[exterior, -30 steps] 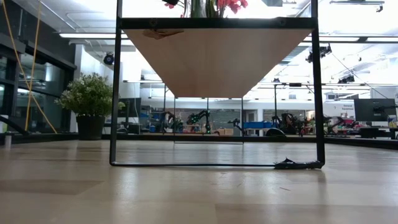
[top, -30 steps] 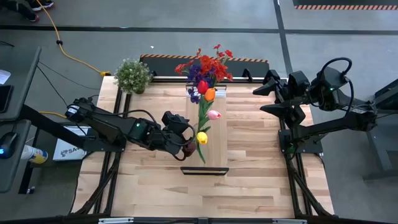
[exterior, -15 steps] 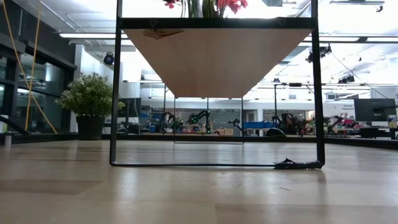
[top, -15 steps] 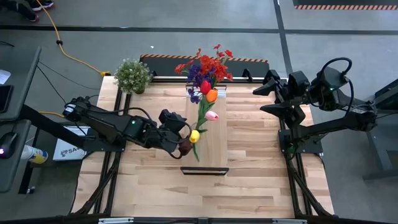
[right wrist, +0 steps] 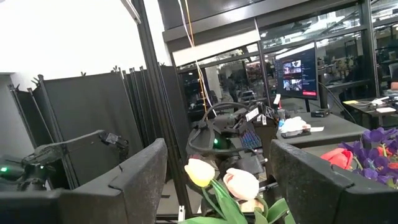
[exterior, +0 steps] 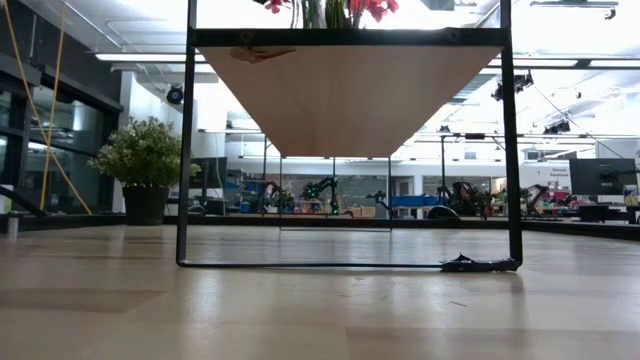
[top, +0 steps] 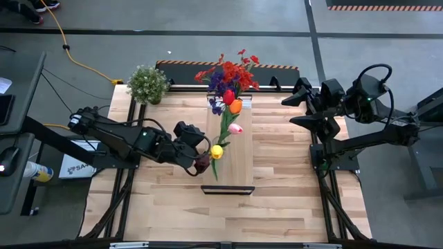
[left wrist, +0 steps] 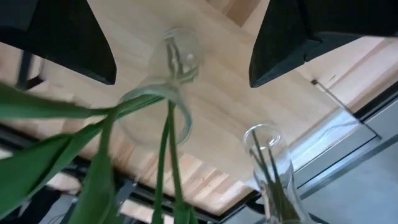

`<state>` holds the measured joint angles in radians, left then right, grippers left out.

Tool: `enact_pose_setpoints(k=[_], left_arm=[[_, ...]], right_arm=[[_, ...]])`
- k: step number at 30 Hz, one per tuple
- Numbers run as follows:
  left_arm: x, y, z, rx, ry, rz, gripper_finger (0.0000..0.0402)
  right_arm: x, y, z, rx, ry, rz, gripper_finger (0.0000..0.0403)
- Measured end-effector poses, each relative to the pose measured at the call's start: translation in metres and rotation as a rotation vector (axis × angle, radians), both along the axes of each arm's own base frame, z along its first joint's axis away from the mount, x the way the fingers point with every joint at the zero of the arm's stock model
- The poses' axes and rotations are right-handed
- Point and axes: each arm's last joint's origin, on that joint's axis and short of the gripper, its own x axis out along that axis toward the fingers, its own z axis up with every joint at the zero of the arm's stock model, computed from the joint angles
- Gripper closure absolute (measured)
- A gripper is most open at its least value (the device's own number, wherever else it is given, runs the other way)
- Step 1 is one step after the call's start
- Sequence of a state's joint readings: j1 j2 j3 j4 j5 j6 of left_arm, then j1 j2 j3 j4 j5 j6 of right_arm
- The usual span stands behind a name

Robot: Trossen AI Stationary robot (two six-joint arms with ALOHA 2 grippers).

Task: Pick and place flowers into a vace then onto a shelf
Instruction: Return to Home Position

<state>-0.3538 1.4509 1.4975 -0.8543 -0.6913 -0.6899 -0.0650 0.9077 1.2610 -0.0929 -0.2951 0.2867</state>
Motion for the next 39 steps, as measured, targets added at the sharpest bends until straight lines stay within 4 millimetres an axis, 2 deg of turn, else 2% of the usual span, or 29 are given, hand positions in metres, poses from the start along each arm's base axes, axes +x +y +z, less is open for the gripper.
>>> enact_pose_setpoints(k=[10,23,32,39], left_arm=[[-0.014,0.004,0.003,-0.056,0.046,-0.011,0.0002],[-0.054,0.019,0.018,-0.067,0.092,0.033,0.0002],[-0.102,0.037,0.036,-0.058,0.084,0.067,0.0002],[-0.144,0.053,0.050,-0.064,0.032,0.077,0.0002]], right_arm=[[-0.002,0.000,0.001,0.000,-0.005,-0.001,0.0130],[-0.028,0.002,0.008,-0.028,-0.070,-0.012,0.0130],[-0.051,0.003,0.004,-0.047,-0.024,-0.018,0.0130],[-0.087,0.005,-0.001,-0.046,0.009,-0.020,0.0130]])
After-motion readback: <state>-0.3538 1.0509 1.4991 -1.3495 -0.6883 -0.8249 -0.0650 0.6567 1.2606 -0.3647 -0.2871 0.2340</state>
